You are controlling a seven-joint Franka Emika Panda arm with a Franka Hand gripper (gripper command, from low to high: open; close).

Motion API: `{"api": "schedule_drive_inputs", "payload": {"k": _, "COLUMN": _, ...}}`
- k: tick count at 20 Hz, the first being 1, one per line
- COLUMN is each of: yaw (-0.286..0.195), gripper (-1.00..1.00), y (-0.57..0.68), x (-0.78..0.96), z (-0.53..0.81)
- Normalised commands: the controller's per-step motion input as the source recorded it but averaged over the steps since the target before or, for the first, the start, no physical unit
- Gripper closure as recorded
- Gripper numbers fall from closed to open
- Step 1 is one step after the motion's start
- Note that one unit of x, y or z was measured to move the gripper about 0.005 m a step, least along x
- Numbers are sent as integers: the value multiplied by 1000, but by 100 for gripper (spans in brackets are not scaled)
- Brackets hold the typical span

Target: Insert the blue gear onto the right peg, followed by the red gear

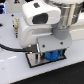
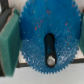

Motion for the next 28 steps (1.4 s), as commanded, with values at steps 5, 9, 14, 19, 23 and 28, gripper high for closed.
{"api": "schedule_drive_inputs", "payload": {"k": 5, "yaw": 0, "gripper": -100, "y": 156, "x": -140, "z": 536}}
{"api": "schedule_drive_inputs", "payload": {"k": 9, "yaw": 0, "gripper": -100, "y": 112, "x": -351, "z": 400}}
{"api": "schedule_drive_inputs", "payload": {"k": 14, "yaw": 0, "gripper": -100, "y": 240, "x": -620, "z": 151}}
{"api": "schedule_drive_inputs", "payload": {"k": 19, "yaw": 0, "gripper": -100, "y": 168, "x": -768, "z": 23}}
{"api": "schedule_drive_inputs", "payload": {"k": 23, "yaw": 0, "gripper": -100, "y": 87, "x": -733, "z": -18}}
{"api": "schedule_drive_inputs", "payload": {"k": 28, "yaw": 0, "gripper": -100, "y": 94, "x": -716, "z": -36}}
